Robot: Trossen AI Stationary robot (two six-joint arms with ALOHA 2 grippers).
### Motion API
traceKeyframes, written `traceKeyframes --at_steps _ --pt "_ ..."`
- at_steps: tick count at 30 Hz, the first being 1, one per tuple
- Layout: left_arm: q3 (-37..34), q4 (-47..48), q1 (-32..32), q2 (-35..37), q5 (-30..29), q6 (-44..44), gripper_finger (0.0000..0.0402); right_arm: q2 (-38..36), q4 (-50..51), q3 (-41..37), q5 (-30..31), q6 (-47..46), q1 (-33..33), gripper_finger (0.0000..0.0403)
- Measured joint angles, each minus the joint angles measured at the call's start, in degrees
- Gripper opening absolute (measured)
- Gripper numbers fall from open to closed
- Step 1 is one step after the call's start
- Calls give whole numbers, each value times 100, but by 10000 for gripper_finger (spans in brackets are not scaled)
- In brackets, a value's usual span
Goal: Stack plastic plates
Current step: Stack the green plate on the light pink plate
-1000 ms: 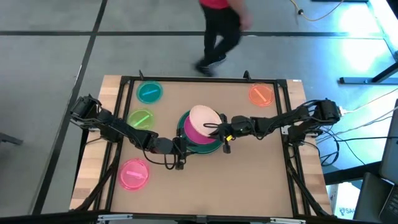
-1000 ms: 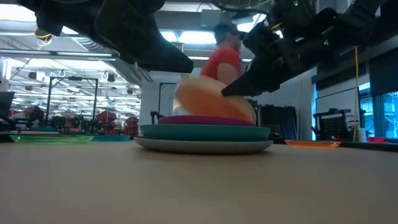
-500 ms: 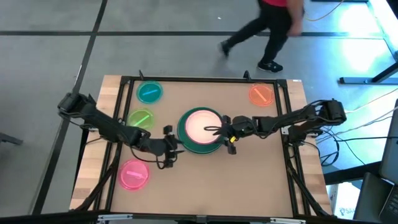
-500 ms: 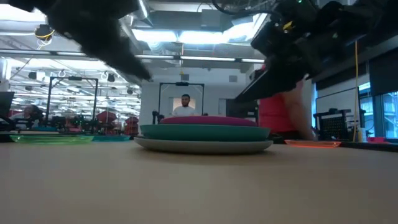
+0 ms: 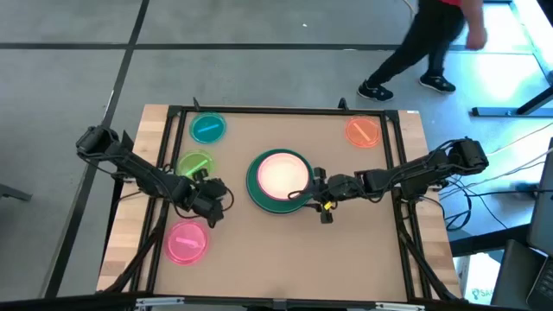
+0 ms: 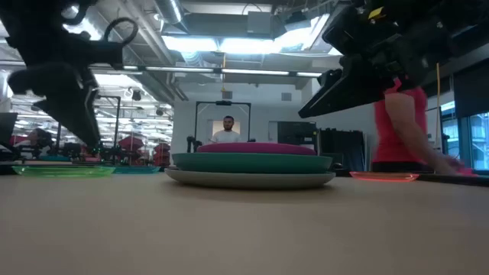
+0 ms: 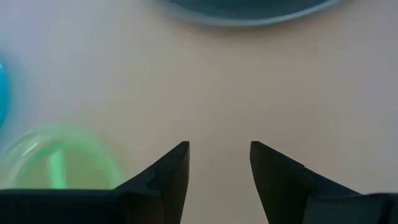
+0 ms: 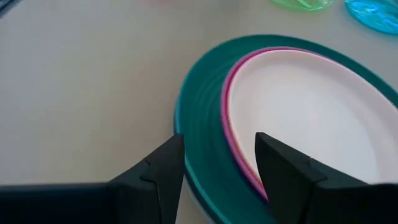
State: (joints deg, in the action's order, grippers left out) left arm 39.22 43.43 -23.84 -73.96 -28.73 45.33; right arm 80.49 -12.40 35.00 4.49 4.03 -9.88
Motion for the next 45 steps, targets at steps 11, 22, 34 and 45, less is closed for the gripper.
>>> traceKeyframes --at_steps 11,22,34,45 --pt "-4 1006 820 -489 246 654 162 0 87 0 111 57 14 186" --pt "-5 1330 2029 -1468 387 555 162 0 115 -2 112 59 14 186" --pt "-10 1239 2083 -1630 340 466 43 0 155 -2 188 -88 14 186" --pt "96 1492 1841 -1596 278 354 3 -168 395 -7 353 -76 12 186"
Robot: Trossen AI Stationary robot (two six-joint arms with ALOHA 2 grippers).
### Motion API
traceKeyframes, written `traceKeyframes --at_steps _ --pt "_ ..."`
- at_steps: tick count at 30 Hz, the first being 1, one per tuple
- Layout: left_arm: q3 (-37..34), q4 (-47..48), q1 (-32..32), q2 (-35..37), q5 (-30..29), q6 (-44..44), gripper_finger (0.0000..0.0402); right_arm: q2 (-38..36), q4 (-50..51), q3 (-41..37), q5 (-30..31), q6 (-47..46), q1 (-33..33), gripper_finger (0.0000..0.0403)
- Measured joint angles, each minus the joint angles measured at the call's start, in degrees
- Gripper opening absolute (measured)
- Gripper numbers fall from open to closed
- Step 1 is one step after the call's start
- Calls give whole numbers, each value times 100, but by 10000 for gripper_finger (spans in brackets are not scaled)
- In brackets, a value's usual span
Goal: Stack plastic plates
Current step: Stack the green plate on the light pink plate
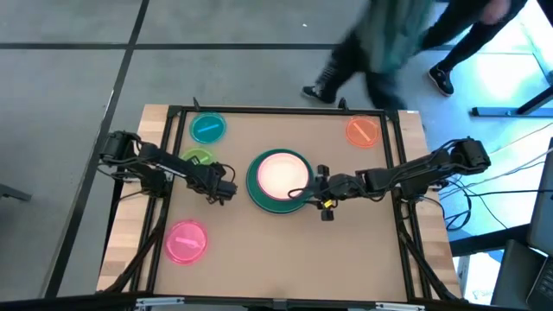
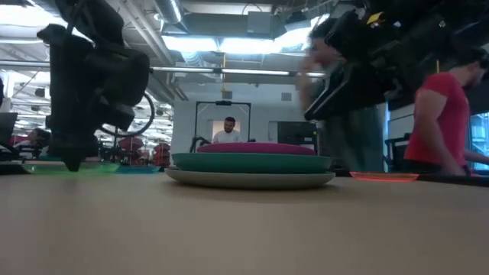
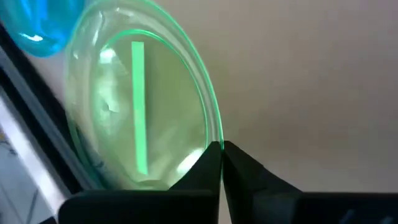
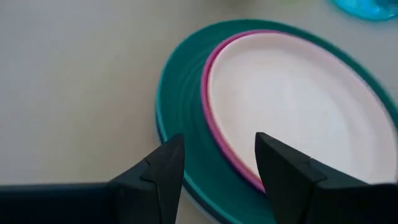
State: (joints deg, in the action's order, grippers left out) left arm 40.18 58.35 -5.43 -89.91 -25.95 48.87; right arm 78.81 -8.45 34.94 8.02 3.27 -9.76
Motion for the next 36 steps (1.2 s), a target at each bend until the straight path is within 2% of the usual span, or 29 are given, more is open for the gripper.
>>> traceKeyframes --at_steps 7,19,21,25,30,36 --pt "540 382 -466 7 -178 -30 2 -408 315 0 57 -18 0 186" --pt "2110 234 -1146 7 -940 -1246 2 -643 621 0 59 17 2 186" --pt "2277 -68 -1229 7 -971 -1615 2 -643 657 0 58 19 2 186" --pt "2363 -1227 -1326 7 -850 -2911 2 -643 679 0 58 22 2 186" --pt "2365 -2691 -1287 -110 -294 -4196 2 -641 728 0 58 22 2 186" --pt "2365 -3447 -1113 -506 229 -5081 2 -636 863 0 58 -17 2 186"
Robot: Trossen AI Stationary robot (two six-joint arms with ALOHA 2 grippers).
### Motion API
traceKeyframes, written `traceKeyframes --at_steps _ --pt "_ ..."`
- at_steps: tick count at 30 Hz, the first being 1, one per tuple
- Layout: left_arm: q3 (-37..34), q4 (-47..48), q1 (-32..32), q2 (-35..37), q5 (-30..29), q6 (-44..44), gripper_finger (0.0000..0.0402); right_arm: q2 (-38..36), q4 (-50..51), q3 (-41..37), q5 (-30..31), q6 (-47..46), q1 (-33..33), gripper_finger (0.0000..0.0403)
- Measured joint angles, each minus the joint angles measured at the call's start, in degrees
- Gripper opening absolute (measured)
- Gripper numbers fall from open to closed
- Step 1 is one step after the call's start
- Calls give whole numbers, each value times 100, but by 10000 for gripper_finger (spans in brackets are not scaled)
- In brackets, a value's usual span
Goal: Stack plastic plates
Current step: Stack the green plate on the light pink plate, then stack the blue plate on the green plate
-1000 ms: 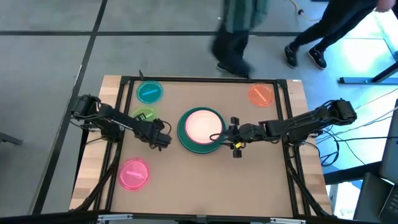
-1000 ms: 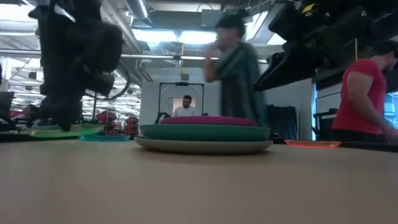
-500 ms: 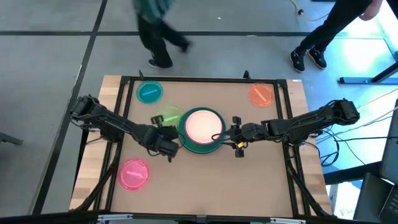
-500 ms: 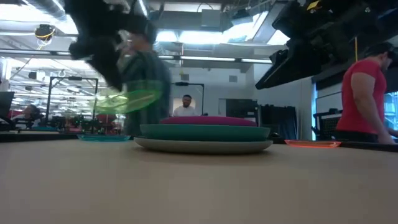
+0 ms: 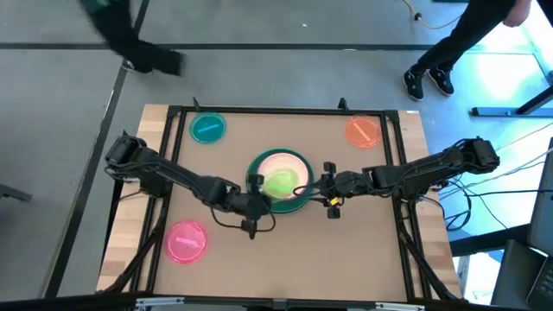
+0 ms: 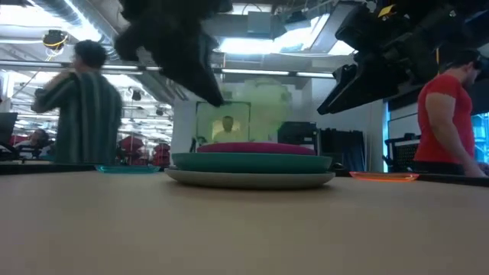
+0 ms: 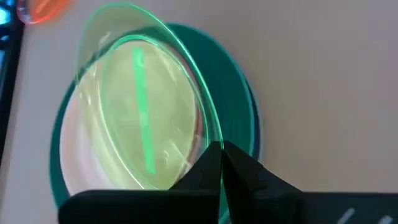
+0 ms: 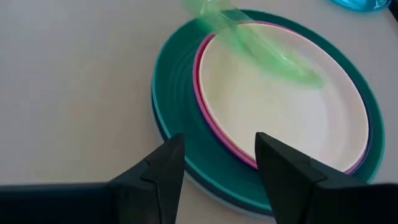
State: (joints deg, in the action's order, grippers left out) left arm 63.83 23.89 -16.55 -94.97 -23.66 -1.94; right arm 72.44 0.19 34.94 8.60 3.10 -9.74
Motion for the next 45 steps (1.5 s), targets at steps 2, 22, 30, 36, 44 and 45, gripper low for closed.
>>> traceKeyframes --at_steps 2,22,30,36,44,45 --pt "0 -41 76 -140 -20 -196 3 0 2 0 -1 -9 0 186" --pt "0 -287 718 -353 879 -77 110 17 13 4 143 176 2 186" --pt "-2 423 755 -127 1459 -199 114 17 -75 7 121 -11 0 186" --pt "-2 652 932 480 1213 -131 113 17 -28 7 140 -71 0 186" --pt "-351 797 1573 1094 111 -72 113 17 10 7 144 -134 -2 186" --pt "-452 804 1688 1162 48 -19 113 17 39 7 144 -132 -2 186"
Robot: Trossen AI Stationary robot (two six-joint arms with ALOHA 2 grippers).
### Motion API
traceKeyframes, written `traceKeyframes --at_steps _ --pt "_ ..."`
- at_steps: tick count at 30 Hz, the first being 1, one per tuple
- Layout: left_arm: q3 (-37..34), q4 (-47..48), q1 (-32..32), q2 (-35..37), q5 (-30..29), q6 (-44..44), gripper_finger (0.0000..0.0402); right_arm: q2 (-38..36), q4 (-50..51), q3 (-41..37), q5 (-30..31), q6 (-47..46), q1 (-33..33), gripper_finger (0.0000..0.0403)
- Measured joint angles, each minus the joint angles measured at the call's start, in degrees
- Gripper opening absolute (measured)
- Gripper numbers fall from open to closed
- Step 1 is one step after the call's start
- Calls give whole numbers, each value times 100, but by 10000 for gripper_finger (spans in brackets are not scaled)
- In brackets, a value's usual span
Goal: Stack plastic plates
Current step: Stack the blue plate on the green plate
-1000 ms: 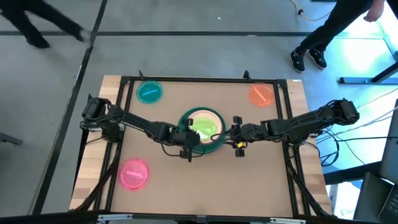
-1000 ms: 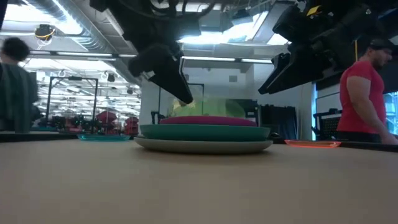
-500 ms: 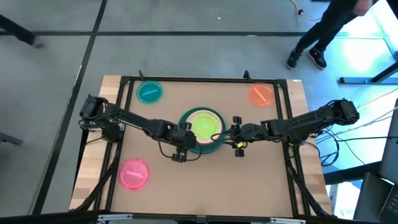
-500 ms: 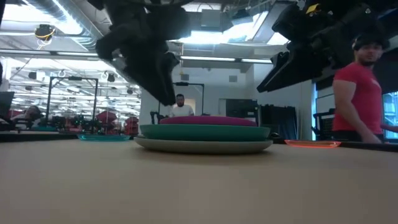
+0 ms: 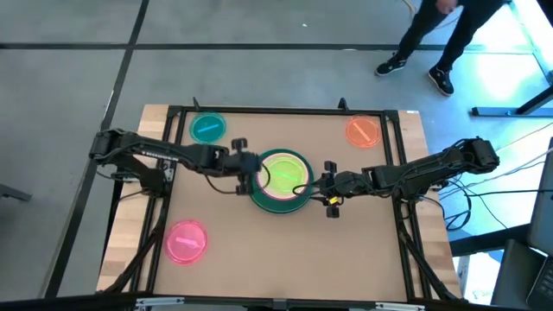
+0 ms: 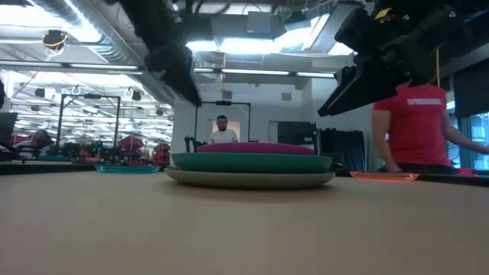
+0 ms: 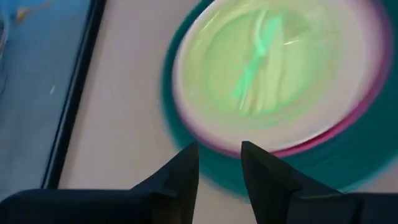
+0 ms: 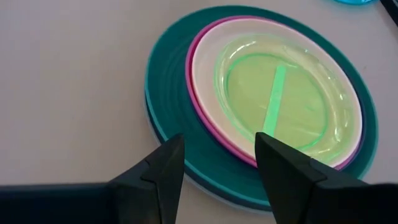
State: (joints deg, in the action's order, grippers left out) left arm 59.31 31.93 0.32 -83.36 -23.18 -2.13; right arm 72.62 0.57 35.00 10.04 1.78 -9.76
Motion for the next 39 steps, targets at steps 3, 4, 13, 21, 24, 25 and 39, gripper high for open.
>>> traceKeyframes --at_steps 3,4,13,21,24,25,39 --pt "-336 8 369 166 18 157 113 0 -8 0 5 0 2 186" --pt "-462 14 488 235 18 202 113 0 7 0 4 1 2 186" --pt "-1604 12 1824 392 -535 651 113 0 -65 0 259 150 3 186" --pt "-1736 -78 2941 -235 -450 336 113 0 -100 0 450 153 3 186" --pt "-1736 -142 3171 -487 -278 75 113 0 -98 0 452 153 4 186" --pt "-1736 -174 3231 -562 -280 30 113 0 -98 -2 452 153 4 186" --pt "-1772 -488 3899 -703 67 -146 85 0 -52 0 452 258 4 186"
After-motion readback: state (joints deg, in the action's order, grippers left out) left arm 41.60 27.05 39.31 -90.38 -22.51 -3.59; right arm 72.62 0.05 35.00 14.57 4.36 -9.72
